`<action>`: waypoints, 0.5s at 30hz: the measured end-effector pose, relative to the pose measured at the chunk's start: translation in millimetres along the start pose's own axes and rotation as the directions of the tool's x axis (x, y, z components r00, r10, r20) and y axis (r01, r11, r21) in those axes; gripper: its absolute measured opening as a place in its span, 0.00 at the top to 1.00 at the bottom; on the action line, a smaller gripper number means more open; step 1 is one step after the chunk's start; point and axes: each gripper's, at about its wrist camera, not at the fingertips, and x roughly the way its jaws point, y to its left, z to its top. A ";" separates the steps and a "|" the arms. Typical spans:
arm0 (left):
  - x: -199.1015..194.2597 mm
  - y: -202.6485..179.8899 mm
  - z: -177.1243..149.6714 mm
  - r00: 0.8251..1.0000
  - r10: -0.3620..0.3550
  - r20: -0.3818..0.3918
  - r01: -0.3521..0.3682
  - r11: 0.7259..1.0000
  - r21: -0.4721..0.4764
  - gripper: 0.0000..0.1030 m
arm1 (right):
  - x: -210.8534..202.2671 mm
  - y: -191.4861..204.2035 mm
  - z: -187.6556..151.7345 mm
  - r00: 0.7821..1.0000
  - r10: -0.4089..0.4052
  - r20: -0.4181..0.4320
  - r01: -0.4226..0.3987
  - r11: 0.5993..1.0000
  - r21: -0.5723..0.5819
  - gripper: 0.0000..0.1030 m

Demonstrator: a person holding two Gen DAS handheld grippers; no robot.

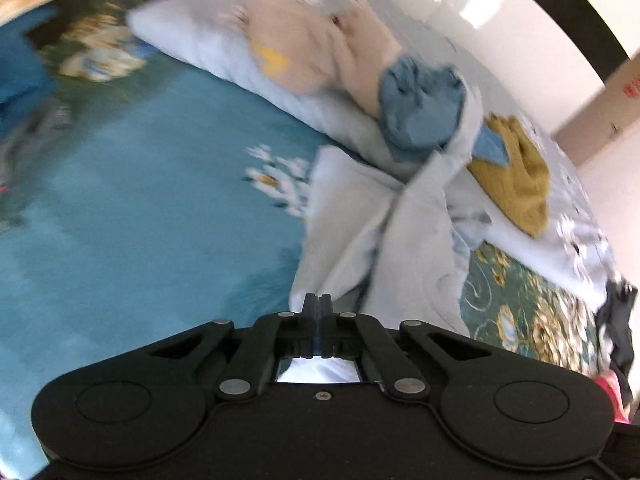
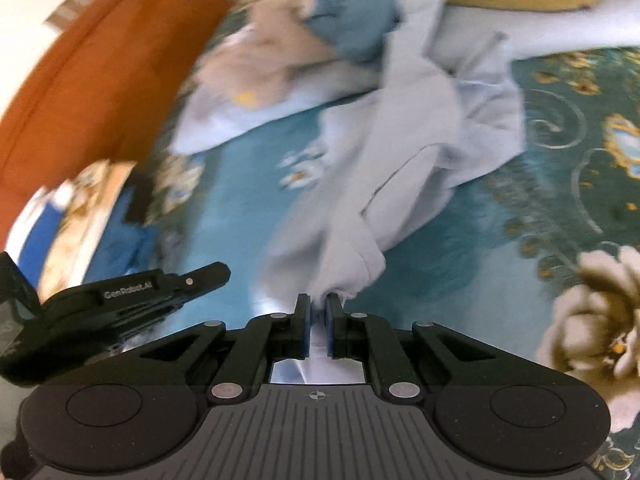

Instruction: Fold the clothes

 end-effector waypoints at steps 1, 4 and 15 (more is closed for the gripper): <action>-13.2 2.1 -8.9 1.000 0.018 0.014 -0.018 1.000 -0.015 1.00 | -5.6 2.5 -5.3 1.000 0.026 -0.010 -0.026 1.000 -0.012 0.98; -46.5 5.1 -38.6 0.997 0.078 0.029 -0.077 0.996 -0.045 1.00 | -28.4 0.9 -23.2 0.996 0.076 -0.042 -0.078 0.996 -0.052 0.98; -52.3 -15.4 -82.2 0.995 0.096 0.004 -0.096 0.994 -0.056 1.00 | -52.2 -56.1 -47.8 0.994 -0.069 -0.080 0.066 0.997 -0.042 0.97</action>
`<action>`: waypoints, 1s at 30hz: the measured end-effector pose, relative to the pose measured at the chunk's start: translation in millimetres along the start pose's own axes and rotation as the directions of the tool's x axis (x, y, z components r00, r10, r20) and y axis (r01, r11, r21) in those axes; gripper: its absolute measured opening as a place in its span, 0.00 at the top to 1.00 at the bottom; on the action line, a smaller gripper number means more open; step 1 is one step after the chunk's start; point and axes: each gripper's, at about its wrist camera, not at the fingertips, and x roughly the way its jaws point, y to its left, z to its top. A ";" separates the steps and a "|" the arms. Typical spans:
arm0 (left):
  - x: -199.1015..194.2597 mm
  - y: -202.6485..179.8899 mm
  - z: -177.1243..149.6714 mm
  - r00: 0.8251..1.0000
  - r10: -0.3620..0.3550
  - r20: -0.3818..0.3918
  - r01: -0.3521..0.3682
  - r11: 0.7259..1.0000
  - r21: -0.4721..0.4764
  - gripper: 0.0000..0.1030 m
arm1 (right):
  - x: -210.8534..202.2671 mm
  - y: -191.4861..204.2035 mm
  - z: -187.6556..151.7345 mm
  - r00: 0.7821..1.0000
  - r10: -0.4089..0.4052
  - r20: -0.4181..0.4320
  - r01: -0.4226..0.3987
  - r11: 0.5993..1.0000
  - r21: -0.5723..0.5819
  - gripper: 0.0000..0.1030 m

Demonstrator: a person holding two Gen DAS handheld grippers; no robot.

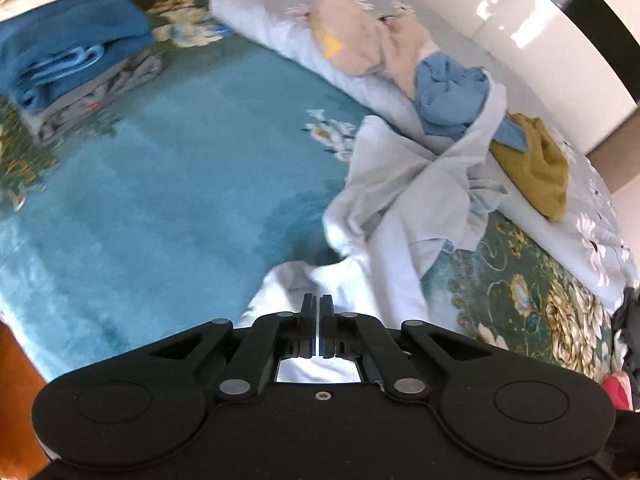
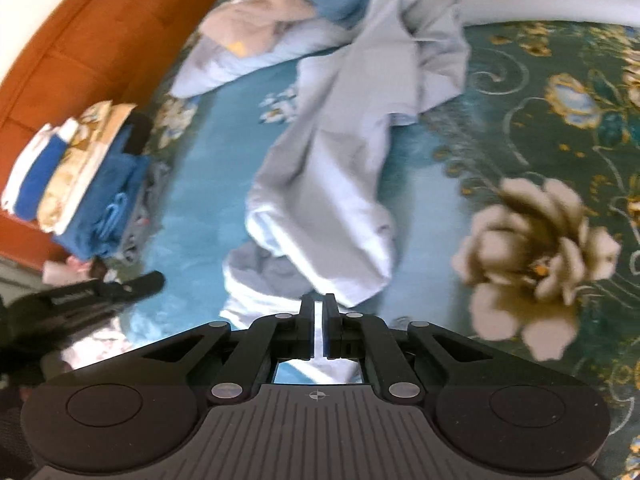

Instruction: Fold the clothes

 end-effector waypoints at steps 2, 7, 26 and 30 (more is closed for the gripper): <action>8.5 -9.5 10.1 1.000 -0.018 -0.007 0.019 0.999 0.045 1.00 | 2.1 -6.7 -2.0 1.000 -0.017 0.013 0.017 1.000 0.020 0.97; 40.8 -37.5 45.4 0.996 -0.077 -0.041 0.083 0.978 0.191 0.83 | 20.1 -16.6 -0.1 0.998 -0.054 0.028 0.051 0.994 0.099 0.93; 247.7 -164.4 133.3 0.963 -0.098 -0.252 0.264 0.546 0.795 0.21 | 100.2 -20.1 2.3 0.980 -0.189 0.066 0.159 0.936 0.313 0.30; 280.8 -179.1 145.6 0.952 -0.120 -0.281 0.299 0.548 0.781 0.21 | 111.9 -21.4 2.2 0.972 -0.226 0.060 0.196 0.928 0.317 0.31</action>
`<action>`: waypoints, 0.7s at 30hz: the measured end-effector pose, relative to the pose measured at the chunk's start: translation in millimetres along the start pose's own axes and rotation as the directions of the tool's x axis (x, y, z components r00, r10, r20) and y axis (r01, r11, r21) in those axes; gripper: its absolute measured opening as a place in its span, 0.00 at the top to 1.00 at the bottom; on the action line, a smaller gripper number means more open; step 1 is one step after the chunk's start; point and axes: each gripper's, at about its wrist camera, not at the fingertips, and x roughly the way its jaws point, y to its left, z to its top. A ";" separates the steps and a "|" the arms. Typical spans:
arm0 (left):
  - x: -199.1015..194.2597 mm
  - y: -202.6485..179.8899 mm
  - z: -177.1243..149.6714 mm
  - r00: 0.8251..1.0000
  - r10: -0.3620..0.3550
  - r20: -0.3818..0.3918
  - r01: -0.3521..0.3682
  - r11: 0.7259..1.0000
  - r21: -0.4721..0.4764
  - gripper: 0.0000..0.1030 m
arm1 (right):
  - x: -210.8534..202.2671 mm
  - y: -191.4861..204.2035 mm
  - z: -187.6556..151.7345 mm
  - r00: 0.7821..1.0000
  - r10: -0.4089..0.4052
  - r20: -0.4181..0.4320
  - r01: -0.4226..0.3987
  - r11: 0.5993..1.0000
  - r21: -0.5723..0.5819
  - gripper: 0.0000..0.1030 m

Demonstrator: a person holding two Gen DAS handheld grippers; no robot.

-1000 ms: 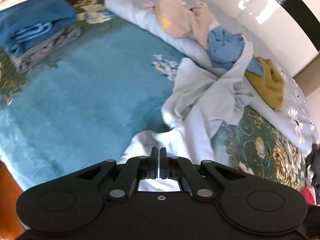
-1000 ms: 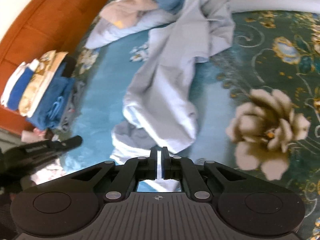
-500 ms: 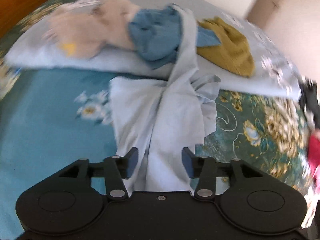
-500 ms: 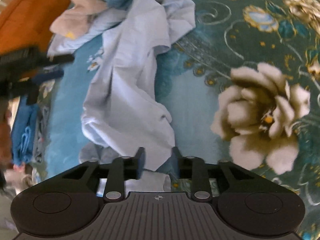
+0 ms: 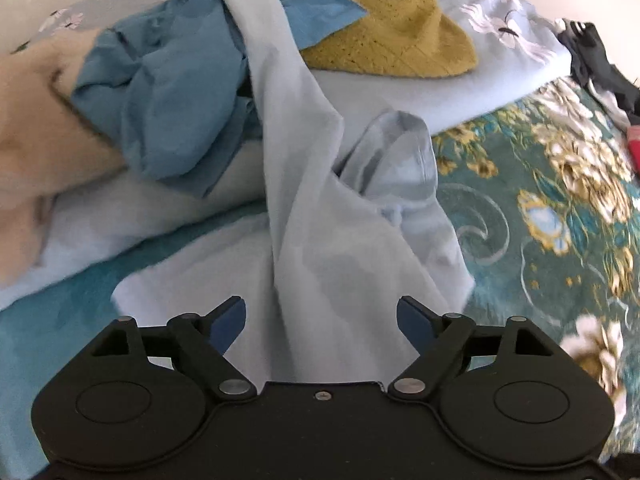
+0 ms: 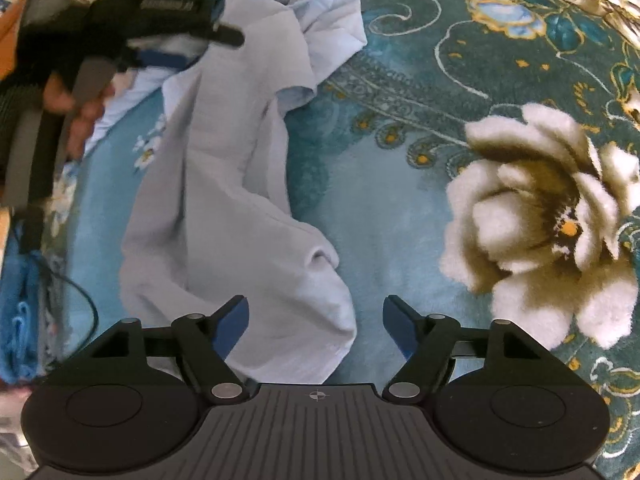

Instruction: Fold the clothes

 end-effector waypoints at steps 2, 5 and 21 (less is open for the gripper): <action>11.2 1.3 8.9 1.000 -0.022 0.012 0.022 1.000 0.020 0.21 | 3.6 -2.4 -1.3 1.000 -0.003 0.002 0.003 1.000 0.023 0.33; 24.4 0.0 18.4 0.999 -0.033 0.021 0.031 0.997 0.065 0.21 | 6.2 -4.2 -3.9 1.000 0.004 0.015 -0.005 0.998 0.066 0.32; 40.5 17.6 29.7 0.991 -0.127 0.036 0.130 0.987 -0.092 0.96 | 20.1 3.7 1.1 0.995 0.086 -0.048 -0.081 0.992 0.096 0.91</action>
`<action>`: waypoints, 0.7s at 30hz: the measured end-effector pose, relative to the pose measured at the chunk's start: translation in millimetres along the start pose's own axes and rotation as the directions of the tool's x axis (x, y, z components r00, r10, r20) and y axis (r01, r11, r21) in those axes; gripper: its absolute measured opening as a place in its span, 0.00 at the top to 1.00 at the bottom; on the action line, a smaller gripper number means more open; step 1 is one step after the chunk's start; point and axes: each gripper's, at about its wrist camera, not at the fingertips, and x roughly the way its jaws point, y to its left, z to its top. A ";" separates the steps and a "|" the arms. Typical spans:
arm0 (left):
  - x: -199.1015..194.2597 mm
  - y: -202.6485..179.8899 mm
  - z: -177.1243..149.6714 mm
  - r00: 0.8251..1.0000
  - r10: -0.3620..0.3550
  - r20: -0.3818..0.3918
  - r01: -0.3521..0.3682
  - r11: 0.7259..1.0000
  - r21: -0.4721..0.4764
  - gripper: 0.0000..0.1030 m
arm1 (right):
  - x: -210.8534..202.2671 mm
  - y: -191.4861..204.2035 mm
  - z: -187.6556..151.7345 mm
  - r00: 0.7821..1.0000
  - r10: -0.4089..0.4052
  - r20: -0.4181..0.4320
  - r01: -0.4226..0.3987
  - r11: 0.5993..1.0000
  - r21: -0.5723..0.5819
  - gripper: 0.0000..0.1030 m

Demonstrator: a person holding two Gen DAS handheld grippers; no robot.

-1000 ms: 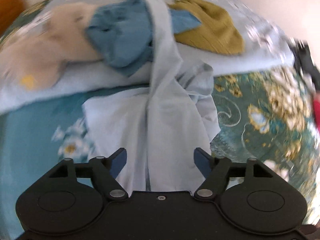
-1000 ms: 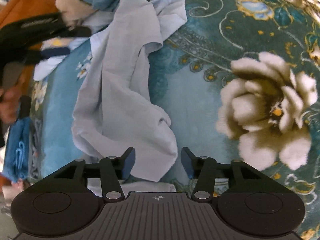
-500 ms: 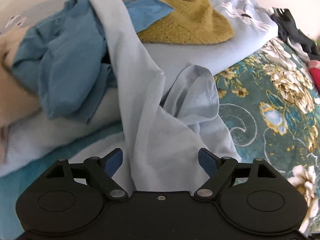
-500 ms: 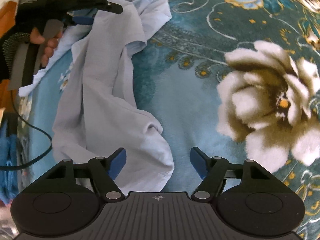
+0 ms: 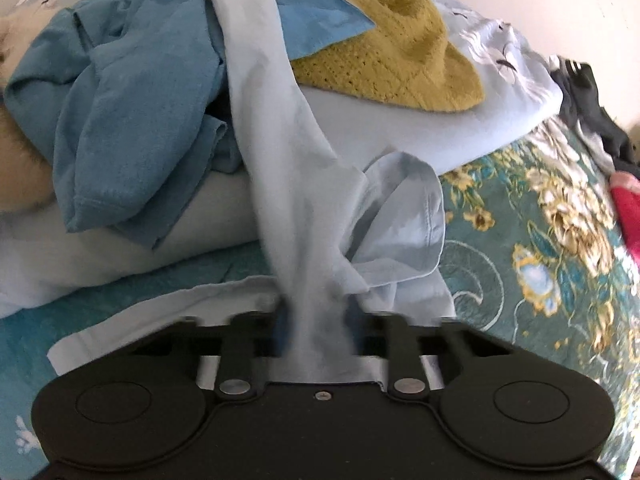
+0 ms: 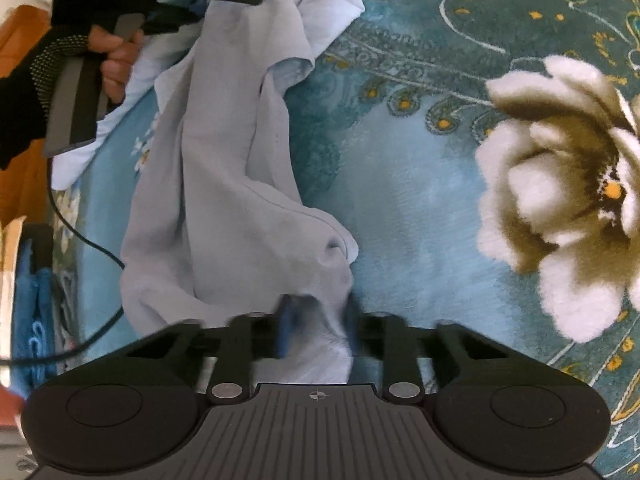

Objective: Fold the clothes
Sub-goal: 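Lift the T-shirt high with both grippers to shake it out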

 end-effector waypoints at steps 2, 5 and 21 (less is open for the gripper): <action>-4.5 0.8 0.0 1.000 -0.007 0.023 0.008 0.999 -0.038 0.96 | -2.9 3.6 1.2 1.000 0.000 0.015 0.000 1.000 -0.008 0.93; -17.2 5.2 -1.1 0.996 -0.040 0.074 0.049 0.991 -0.122 0.97 | -16.6 10.8 3.5 0.997 -0.020 0.072 0.022 0.999 -0.032 0.94; -201.4 -5.0 -30.1 0.847 -0.123 0.518 0.354 0.856 -0.376 0.97 | -156.0 -25.5 64.9 0.836 -0.270 0.478 0.347 0.935 -0.078 0.95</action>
